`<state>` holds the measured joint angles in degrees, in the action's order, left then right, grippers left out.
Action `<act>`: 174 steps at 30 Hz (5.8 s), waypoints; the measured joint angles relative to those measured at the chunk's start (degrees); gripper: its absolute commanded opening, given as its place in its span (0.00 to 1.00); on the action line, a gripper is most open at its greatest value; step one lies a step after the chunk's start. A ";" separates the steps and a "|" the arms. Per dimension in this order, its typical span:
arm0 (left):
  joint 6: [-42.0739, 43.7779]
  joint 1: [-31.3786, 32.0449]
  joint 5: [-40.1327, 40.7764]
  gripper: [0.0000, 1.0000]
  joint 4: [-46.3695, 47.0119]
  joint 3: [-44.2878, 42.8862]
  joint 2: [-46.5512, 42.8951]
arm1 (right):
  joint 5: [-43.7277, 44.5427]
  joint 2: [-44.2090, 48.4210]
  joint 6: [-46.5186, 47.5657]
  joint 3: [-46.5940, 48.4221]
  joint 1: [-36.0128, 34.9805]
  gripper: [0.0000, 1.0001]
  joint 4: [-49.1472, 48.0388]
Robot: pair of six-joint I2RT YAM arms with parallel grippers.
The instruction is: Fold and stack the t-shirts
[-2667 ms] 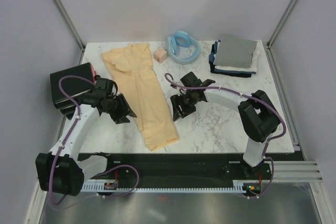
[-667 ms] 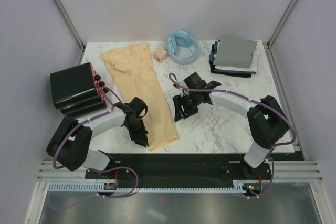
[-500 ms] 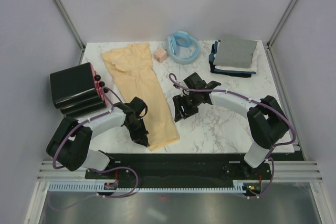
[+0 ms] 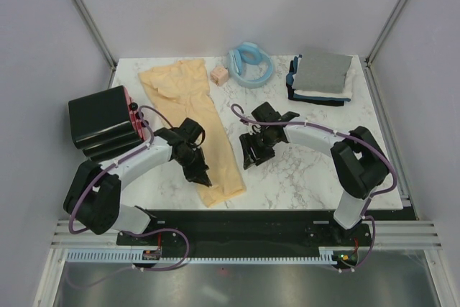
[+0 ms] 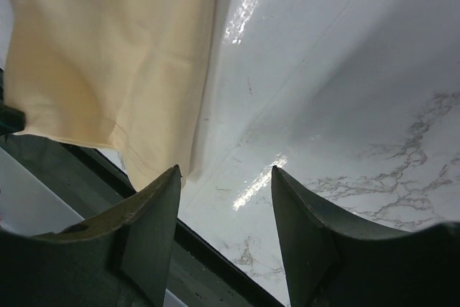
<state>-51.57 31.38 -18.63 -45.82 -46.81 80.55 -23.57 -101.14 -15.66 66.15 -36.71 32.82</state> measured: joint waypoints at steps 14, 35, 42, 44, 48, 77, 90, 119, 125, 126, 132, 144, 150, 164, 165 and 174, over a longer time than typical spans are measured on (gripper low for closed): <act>1.75 0.00 -2.60 0.02 -1.95 -12.22 2.21 | 9.64 -0.17 -0.09 -2.05 4.13 0.61 1.18; 6.49 7.21 -9.77 0.02 2.25 -40.92 22.69 | 12.57 -0.17 -0.66 -2.05 8.04 0.61 1.46; 8.00 12.50 -11.93 0.02 2.67 -43.32 28.79 | 15.02 -0.17 -1.53 -2.05 9.97 0.61 1.75; 8.22 13.49 -12.02 0.02 2.67 -43.32 29.55 | 15.54 -0.17 -1.62 -2.05 10.51 0.61 1.95; 8.68 14.25 -12.44 0.02 2.71 -43.60 29.66 | 15.96 -0.17 -1.70 -2.05 10.99 0.61 2.19; 8.04 12.79 -8.13 0.02 0.92 -17.92 15.45 | 13.94 -0.17 -1.70 -2.05 10.97 0.61 2.32; 7.43 12.46 -5.60 0.02 0.72 -13.60 17.77 | 12.90 0.35 -1.73 -2.12 10.97 0.63 2.29; 5.86 11.02 3.02 0.38 -8.33 -18.47 14.88 | 0.68 11.17 -2.80 -8.20 9.07 0.64 2.99; 6.73 7.61 6.69 0.38 -9.38 -21.59 7.91 | -3.85 11.67 -6.25 -10.32 9.07 0.68 0.35; 7.15 6.67 6.88 0.37 -9.27 -21.62 7.65 | -5.03 12.31 -7.82 -12.02 9.07 0.70 -1.29; 10.36 3.85 8.22 0.35 -6.67 -21.59 12.85 | -12.11 17.16 -21.29 -23.50 9.07 0.70 -11.96; 15.45 3.93 9.44 0.32 -4.59 -21.64 18.67 | -16.48 24.94 -48.83 -37.59 9.92 0.73 -35.17; 17.44 3.04 9.57 0.32 -4.61 -21.64 18.25 | -13.77 29.79 -62.38 -43.17 9.94 0.71 -38.64; 22.53 0.20 9.57 0.31 -4.59 -21.14 16.20 | -1.75 37.68 -83.52 -51.56 5.27 0.71 -46.23; 22.84 0.00 9.53 0.31 -4.57 -21.11 16.13 | -1.64 35.01 -80.98 -48.33 4.94 0.72 -43.87; 24.44 -2.69 9.33 0.31 -3.96 -18.36 15.39 | -1.57 26.62 -72.24 -39.78 0.28 0.72 -38.12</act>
<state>-27.14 28.69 -9.30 -49.78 -65.17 95.94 -25.15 -74.52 -87.90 26.37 -36.42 -5.30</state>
